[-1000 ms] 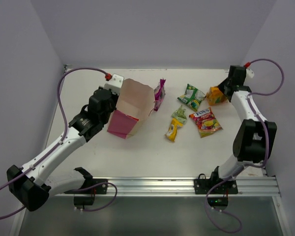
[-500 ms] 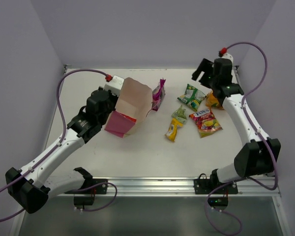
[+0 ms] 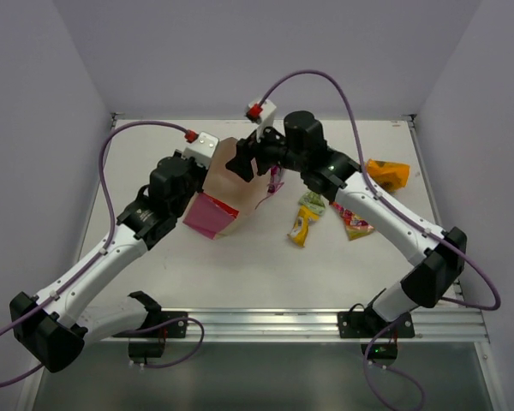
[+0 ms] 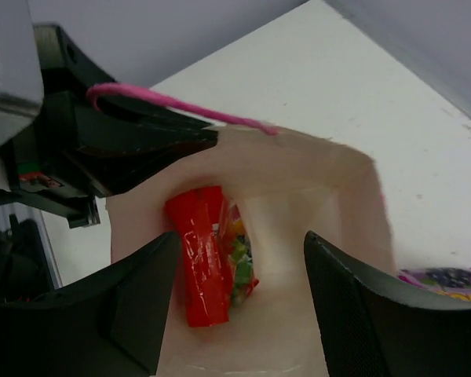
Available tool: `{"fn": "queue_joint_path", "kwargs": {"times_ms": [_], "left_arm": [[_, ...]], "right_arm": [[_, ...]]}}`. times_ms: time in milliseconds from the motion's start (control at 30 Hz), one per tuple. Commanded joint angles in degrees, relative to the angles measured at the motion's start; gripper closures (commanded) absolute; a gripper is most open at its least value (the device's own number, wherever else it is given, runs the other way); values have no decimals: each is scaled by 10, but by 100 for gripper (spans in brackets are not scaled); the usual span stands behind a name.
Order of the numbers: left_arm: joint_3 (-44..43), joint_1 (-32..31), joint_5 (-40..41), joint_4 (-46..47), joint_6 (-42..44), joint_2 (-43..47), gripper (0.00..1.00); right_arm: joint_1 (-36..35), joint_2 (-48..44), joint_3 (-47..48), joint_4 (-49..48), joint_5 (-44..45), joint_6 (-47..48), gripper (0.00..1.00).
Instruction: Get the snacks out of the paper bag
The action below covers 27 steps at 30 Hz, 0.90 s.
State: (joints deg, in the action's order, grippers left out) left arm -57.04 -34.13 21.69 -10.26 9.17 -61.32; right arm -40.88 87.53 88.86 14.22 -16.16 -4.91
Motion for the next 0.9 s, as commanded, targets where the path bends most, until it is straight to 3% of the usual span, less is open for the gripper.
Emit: {"fn": "queue_joint_path", "kwargs": {"times_ms": [0, 200, 400, 567, 867], "left_arm": [[2, 6, -15, 65, 2, 24, 100], [10, 8, -16, 66, -8, 30, 100], [25, 10, -26, 69, -31, 38, 100], [32, 10, -34, 74, -48, 45, 100], [29, 10, -31, 72, -74, 37, 100]], "right_arm": [[-27, 36, 17, 6, -54, 73, 32], [-41, 72, -36, 0, -56, 69, 35], [-45, 116, -37, 26, -62, 63, 27], [-49, 157, -32, 35, -57, 59, 15], [-53, 226, -26, 42, -68, 29, 11]]}}
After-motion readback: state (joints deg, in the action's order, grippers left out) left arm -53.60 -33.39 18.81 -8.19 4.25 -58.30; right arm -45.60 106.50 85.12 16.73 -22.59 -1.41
